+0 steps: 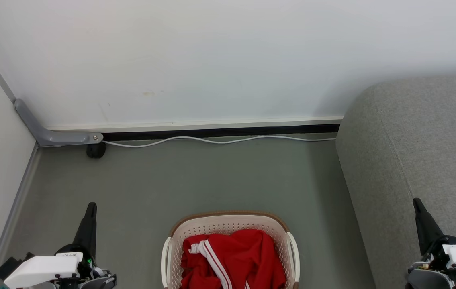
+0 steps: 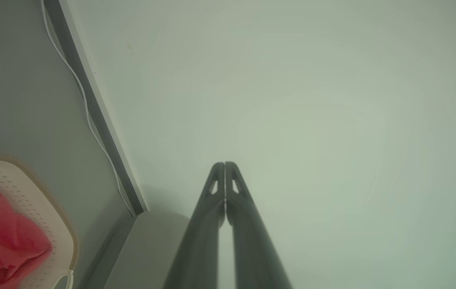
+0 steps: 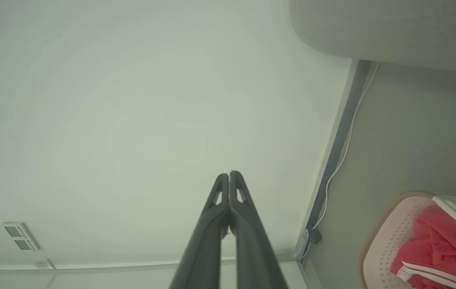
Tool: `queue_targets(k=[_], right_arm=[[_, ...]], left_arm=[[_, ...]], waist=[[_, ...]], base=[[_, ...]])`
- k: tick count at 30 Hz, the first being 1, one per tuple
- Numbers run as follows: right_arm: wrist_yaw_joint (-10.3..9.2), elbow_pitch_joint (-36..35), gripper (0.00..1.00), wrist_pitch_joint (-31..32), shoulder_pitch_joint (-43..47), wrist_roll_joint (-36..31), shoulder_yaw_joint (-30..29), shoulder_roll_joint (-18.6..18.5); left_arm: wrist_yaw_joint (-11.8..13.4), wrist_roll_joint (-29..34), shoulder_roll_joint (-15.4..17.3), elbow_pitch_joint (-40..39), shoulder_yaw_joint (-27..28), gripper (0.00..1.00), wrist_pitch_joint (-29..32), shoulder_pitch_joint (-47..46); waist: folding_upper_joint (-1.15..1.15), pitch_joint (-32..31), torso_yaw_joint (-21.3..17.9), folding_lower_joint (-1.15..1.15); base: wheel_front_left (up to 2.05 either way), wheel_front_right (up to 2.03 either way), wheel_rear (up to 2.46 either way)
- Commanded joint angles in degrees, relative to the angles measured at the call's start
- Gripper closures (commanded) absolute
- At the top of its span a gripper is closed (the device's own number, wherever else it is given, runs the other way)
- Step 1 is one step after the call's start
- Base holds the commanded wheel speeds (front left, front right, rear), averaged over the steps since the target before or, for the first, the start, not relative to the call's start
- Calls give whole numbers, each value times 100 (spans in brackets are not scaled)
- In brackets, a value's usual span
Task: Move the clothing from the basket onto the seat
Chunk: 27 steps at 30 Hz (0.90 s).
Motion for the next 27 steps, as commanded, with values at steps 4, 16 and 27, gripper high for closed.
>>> queue_targets(k=[4, 16, 27], right_arm=[[9, -178, 100, 43, -209, 48, 105, -57], [9, -178, 100, 43, -209, 48, 105, -57], [9, -178, 100, 43, -209, 48, 105, -57]], left_arm=[[-42, -23, 75, -167, 186, 100, 34, -331], [-42, -23, 75, -167, 186, 100, 34, -331], [-42, -23, 75, -167, 186, 100, 34, -331]], waist=[[0, 0, 0, 0], [0, 0, 0, 0], [0, 0, 0, 0]], base=[[0, 0, 0], [0, 0, 0], [0, 0, 0]])
